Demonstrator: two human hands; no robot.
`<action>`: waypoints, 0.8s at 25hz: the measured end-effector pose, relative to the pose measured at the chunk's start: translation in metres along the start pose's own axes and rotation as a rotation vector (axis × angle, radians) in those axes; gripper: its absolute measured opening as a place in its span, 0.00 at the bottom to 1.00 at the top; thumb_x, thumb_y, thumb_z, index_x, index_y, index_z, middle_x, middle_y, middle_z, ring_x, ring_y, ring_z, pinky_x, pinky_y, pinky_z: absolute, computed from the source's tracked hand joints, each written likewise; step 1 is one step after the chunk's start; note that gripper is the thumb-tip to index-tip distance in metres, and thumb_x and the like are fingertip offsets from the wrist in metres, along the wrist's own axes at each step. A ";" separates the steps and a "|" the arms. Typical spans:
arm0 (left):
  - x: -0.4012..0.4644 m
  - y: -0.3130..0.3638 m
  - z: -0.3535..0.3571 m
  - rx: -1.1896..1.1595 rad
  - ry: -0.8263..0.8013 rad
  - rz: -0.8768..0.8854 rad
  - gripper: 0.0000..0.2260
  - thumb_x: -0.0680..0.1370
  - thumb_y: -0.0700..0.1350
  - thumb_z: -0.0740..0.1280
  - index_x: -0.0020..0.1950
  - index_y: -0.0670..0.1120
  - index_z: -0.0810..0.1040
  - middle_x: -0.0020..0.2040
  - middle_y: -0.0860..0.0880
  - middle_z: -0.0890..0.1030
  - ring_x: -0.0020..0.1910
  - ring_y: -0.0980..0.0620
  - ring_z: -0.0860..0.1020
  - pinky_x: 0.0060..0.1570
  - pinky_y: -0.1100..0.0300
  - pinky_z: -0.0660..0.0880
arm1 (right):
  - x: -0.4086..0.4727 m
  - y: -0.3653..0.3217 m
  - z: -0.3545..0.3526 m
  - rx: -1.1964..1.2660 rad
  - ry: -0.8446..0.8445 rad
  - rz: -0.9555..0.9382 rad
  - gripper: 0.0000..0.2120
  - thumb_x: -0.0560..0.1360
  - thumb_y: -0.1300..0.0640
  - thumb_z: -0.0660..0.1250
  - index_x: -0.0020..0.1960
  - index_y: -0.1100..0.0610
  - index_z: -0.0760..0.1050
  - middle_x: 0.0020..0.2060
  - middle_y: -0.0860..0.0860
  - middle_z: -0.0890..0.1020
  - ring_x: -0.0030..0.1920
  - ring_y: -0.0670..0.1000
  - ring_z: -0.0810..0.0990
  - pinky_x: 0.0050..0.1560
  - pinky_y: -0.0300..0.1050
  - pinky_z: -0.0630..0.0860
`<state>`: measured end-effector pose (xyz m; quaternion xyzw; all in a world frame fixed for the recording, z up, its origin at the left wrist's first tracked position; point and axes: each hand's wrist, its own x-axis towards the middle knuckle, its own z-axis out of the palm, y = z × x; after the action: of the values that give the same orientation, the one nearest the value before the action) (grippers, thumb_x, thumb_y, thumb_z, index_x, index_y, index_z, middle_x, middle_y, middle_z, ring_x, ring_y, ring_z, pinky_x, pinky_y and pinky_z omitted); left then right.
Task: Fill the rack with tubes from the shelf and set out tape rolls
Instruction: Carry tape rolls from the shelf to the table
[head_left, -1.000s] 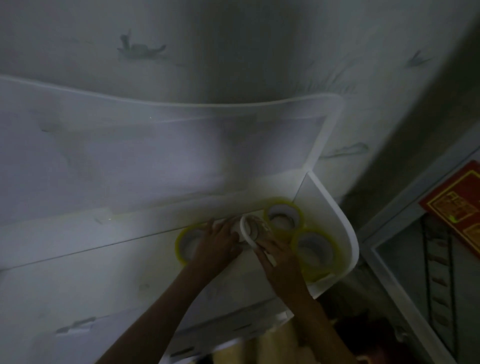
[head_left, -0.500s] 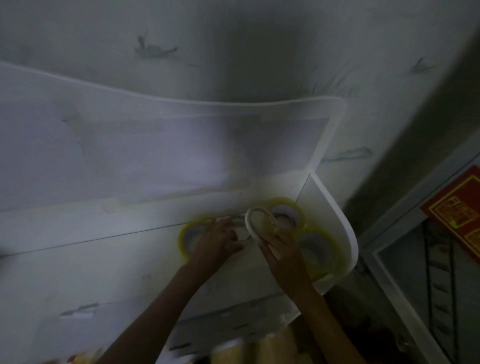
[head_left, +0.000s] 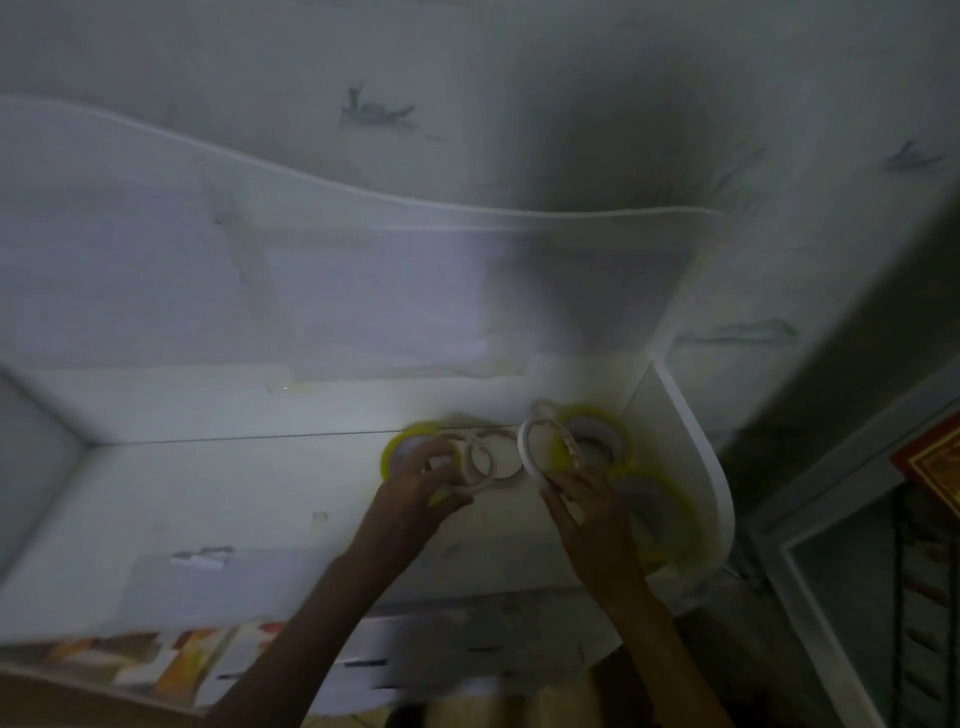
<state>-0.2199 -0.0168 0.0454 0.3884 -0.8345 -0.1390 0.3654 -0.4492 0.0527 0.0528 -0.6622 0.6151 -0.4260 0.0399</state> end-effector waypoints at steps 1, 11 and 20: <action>-0.008 0.000 -0.009 0.016 0.019 -0.044 0.10 0.71 0.53 0.72 0.43 0.47 0.80 0.59 0.47 0.78 0.53 0.48 0.78 0.46 0.56 0.77 | 0.001 -0.004 0.000 0.014 -0.005 -0.029 0.10 0.77 0.54 0.64 0.50 0.58 0.80 0.44 0.52 0.80 0.48 0.49 0.76 0.51 0.39 0.72; -0.118 -0.014 -0.127 0.297 0.319 -0.236 0.14 0.72 0.54 0.68 0.42 0.44 0.83 0.48 0.48 0.82 0.50 0.51 0.80 0.44 0.57 0.76 | -0.014 -0.092 0.068 0.203 -0.202 -0.119 0.12 0.76 0.51 0.62 0.50 0.56 0.82 0.48 0.50 0.81 0.53 0.51 0.78 0.57 0.39 0.72; -0.289 -0.023 -0.309 0.504 0.458 -0.324 0.14 0.75 0.52 0.67 0.41 0.42 0.81 0.43 0.46 0.79 0.48 0.47 0.78 0.42 0.53 0.76 | -0.078 -0.296 0.164 0.367 -0.437 -0.351 0.12 0.77 0.51 0.62 0.53 0.53 0.82 0.49 0.47 0.79 0.53 0.41 0.74 0.55 0.33 0.71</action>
<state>0.1391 0.2002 0.1029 0.6139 -0.6670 0.1051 0.4089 -0.1085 0.1129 0.0796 -0.8156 0.3815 -0.3782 0.2152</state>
